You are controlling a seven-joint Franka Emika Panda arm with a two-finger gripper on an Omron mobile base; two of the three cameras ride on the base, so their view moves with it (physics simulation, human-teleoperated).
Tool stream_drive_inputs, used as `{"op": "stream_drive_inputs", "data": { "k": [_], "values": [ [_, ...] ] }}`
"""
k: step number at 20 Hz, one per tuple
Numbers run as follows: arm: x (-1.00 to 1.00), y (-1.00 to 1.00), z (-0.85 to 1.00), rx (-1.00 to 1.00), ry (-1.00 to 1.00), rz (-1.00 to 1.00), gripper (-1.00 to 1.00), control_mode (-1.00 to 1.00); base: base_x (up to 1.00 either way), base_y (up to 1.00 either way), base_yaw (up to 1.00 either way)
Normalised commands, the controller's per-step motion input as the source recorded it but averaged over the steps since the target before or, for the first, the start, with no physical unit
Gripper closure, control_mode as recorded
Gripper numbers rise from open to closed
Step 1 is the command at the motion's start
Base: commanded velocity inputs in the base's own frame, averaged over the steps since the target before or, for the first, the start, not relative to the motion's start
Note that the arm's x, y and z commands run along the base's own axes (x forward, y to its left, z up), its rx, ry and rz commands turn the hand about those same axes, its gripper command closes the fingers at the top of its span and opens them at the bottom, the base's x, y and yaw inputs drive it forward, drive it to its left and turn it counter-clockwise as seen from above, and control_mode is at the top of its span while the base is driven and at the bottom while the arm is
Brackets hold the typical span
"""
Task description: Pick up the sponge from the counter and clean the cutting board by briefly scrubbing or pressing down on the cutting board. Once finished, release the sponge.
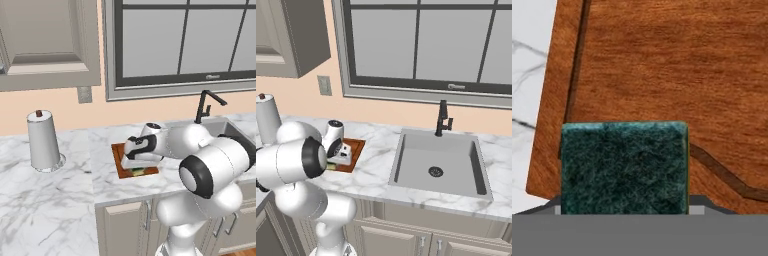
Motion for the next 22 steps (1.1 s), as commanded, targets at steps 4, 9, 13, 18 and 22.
{"op": "stream_drive_inputs", "data": {
  "k": [4, 9, 13, 18, 22],
  "values": [
    [0.39, 0.0, -0.01, 0.0, 0.0, 0.0, 1.0, -1.0, 0.0, 0.0, 0.0],
    [0.31, 0.0, 0.0, 0.0, 0.03, 0.0, 1.0, -1.0, 0.0, 0.0, 0.0],
    [0.44, 0.0, -0.04, 0.0, 0.06, 0.0, 1.0, -1.0, 0.0, 0.0, 0.0],
    [0.64, 0.0, -0.17, 0.0, 0.08, 0.0, 1.0, -1.0, 0.0, 0.0, 0.0],
    [0.65, 0.0, -0.12, 0.0, 0.06, 0.0, 1.0, -1.0, 0.0, 0.0, 0.0]
  ]
}}
